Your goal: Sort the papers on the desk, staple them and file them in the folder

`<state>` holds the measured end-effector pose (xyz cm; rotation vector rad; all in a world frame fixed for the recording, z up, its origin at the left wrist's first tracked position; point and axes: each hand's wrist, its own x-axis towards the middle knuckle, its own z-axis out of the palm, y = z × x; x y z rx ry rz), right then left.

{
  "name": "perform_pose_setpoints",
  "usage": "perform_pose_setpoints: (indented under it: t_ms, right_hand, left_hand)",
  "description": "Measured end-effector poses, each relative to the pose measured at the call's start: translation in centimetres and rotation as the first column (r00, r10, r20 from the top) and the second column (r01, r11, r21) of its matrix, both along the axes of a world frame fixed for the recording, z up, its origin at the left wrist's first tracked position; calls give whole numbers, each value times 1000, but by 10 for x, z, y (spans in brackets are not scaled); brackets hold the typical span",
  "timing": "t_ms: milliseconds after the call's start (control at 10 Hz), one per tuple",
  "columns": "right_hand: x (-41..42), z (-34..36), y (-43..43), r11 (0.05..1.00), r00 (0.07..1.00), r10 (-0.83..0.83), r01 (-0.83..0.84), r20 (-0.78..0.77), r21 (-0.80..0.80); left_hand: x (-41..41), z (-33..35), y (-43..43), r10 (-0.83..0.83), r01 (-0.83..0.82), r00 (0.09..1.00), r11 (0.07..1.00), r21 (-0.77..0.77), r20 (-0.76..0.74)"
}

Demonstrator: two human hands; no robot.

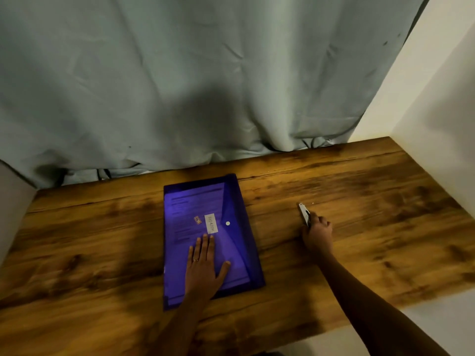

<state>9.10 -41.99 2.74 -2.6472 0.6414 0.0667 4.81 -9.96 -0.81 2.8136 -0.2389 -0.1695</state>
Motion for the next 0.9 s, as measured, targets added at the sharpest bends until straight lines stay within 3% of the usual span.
perform_pose_setpoints:
  t_ms: [300, 700, 900]
  right_hand:
    - [19, 0, 60, 976, 982, 191, -189, 6, -110]
    - [21, 3, 88, 962, 975, 222, -224, -30, -154]
    - [12, 26, 90, 970, 960, 229, -210, 162, -125]
  left_hand:
    - [-7, -2, 1, 6, -6, 1000, 1000, 19, 15]
    - [-12, 5, 0, 16, -15, 1000, 1000, 16, -24]
    - [-10, 9, 0, 8, -8, 1000, 999, -35, 4]
